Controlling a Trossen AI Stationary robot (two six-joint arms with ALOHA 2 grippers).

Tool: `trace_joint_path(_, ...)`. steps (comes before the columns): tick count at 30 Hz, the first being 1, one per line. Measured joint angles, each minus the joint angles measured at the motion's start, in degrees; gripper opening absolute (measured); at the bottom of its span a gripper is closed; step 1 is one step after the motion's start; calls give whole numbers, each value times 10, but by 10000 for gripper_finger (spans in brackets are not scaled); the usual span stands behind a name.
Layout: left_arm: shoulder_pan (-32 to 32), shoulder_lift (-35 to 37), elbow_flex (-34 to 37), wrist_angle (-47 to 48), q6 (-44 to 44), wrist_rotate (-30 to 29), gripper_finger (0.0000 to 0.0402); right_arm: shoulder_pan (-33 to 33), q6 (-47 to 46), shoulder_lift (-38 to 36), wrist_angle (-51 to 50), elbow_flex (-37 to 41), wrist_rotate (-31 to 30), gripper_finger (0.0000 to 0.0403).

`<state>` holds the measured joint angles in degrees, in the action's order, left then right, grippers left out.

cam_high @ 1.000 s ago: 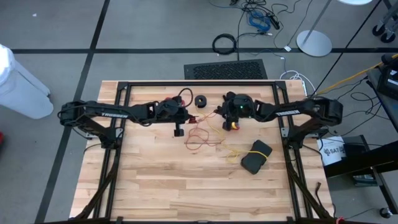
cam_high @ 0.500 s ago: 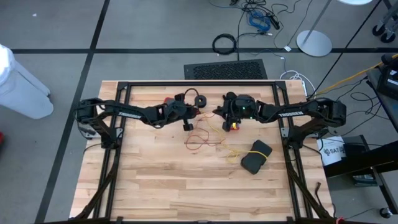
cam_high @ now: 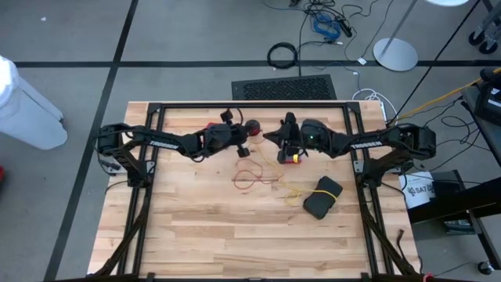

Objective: Coil cords
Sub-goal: Coil the red wire onto spool

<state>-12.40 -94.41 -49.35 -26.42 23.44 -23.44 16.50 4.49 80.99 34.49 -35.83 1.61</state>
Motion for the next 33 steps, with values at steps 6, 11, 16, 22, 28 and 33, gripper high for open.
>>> trace_joint_path(6, 0, -9, -1, -63, 16, -16, 0, -26, 5, 2, 42, 0, -62, 0)
trace_joint_path(11, 1, -35, -27, -75, 24, -36, 0, -51, 17, 25, 83, -7, -126, 0)
trace_joint_path(16, 4, -60, -61, -78, 25, -57, 0, -73, 43, 66, 84, -38, -169, 0)
trace_joint_path(22, 4, -61, -65, -97, 15, -58, 0, -94, 106, 89, 85, -48, -254, 0)
trace_joint_path(28, 3, -59, -65, -135, -2, -47, 0, -103, 137, 91, 91, -48, -290, 0)
trace_joint_path(33, 3, -59, -65, -147, -36, -26, 0, -102, 148, 91, 90, -48, -292, 0)
